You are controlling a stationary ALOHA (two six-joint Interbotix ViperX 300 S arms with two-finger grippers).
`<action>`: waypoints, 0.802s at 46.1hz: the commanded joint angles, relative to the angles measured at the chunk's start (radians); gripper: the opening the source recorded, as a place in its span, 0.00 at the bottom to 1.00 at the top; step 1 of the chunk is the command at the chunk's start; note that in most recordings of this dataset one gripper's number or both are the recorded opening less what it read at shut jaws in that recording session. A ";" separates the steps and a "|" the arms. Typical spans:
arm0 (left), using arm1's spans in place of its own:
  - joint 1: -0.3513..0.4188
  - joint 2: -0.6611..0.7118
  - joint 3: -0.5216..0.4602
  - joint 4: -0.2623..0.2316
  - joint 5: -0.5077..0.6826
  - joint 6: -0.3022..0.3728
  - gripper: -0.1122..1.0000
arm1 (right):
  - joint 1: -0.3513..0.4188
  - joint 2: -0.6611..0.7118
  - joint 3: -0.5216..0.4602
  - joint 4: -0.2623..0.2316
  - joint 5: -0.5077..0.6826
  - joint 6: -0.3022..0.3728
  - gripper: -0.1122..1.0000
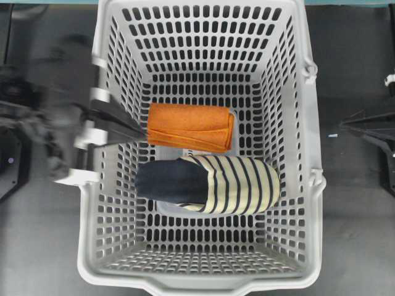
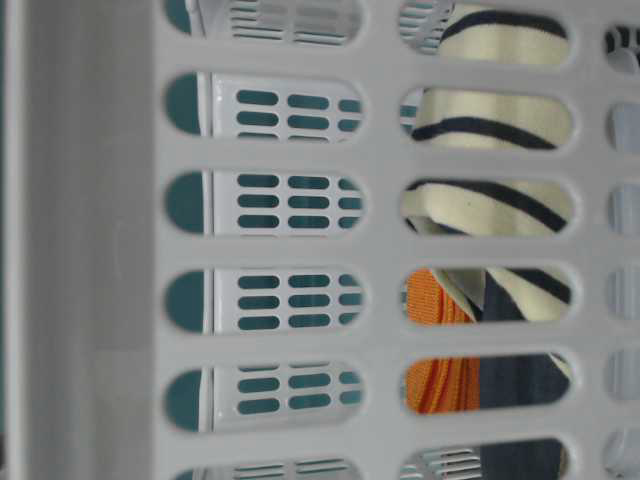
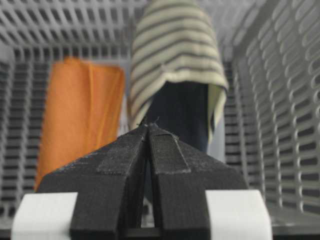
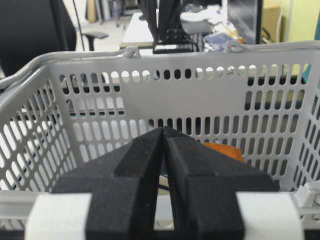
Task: Pick up the slipper from the shopping basket with the left arm.
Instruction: 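Move the left gripper over the basket toward the striped slipper, then lower the left gripper and close it on the slipper's striped heel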
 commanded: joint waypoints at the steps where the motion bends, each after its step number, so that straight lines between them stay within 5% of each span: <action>1: -0.014 0.104 -0.132 0.003 0.101 0.002 0.10 | -0.002 0.005 -0.009 0.003 -0.003 0.002 0.10; 15: -0.025 0.397 -0.445 0.003 0.314 0.002 0.10 | 0.000 0.005 -0.008 0.003 0.003 0.009 0.10; 25: -0.026 0.528 -0.551 0.003 0.403 0.005 0.13 | 0.005 -0.002 -0.006 0.003 0.005 0.009 0.10; 37: -0.044 0.618 -0.614 0.003 0.436 -0.011 0.77 | 0.017 -0.003 0.003 0.003 0.014 0.011 0.10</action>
